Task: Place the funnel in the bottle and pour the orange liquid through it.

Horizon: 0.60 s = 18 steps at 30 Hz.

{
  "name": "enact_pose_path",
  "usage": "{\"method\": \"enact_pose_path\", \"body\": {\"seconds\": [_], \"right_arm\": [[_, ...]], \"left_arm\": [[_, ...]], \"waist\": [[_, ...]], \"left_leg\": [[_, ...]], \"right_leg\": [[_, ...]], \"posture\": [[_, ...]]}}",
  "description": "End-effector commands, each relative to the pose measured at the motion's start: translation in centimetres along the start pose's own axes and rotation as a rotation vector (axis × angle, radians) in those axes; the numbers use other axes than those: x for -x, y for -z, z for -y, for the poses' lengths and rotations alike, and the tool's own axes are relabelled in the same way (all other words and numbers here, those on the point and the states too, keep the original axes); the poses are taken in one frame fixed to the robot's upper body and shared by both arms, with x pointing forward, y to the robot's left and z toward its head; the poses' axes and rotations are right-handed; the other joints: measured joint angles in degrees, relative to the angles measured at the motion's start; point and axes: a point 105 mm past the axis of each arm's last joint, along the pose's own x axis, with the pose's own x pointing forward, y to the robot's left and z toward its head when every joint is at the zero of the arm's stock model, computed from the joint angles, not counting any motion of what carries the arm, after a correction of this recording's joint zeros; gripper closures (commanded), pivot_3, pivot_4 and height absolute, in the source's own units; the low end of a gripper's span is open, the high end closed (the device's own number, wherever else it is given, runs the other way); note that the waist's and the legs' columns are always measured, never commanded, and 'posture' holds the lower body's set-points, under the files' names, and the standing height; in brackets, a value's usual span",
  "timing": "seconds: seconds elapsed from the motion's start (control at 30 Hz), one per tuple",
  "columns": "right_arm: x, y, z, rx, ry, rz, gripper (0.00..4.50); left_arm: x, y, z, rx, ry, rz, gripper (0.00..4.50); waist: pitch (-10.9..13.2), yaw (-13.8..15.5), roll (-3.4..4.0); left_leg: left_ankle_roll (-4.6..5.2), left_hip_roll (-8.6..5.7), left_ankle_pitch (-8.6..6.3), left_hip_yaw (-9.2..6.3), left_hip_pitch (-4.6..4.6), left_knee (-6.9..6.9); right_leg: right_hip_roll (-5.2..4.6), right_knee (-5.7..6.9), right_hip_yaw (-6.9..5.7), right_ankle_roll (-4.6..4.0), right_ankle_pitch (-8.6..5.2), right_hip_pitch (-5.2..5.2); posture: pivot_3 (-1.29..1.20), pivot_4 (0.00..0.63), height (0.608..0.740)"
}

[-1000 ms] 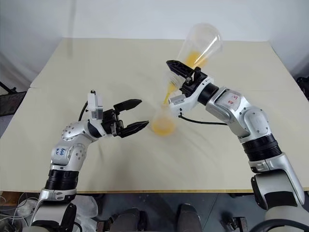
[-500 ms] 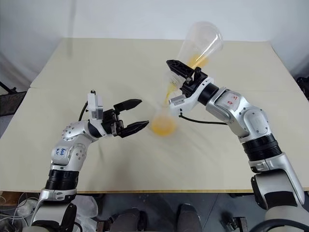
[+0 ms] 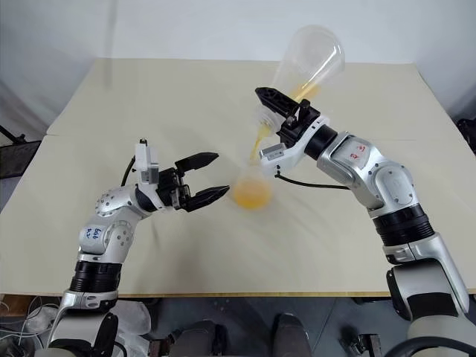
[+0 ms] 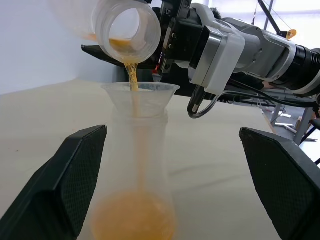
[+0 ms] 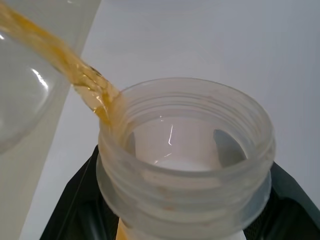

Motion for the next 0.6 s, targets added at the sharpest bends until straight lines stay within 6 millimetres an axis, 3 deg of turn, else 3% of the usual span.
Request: {"method": "enact_pose_path", "body": {"seconds": [0.03,0.6], "right_arm": [[-0.15,0.10,1.72,0.030,0.062,0.009,2.03],[-0.19,-0.07,1.97,0.056,0.097,0.024,2.03]], "left_arm": [[-0.28,-1.15,0.31,-0.039,0.016,0.043,0.00],[-0.62,-1.34,0.17,-0.041,0.009,0.063,0.00]], "waist": [[0.0,0.0,0.00],[0.0,0.0,0.00]], "left_leg": [[0.00,0.00,0.00,0.00,0.00,0.00],[0.00,0.00,0.00,0.00,0.00,0.00]], "right_leg": [[0.00,0.00,0.00,0.00,0.00,0.00],[0.00,0.00,0.00,0.00,0.00,0.00]], "posture": [[0.00,0.150,0.740],[0.00,0.150,0.740]]}}
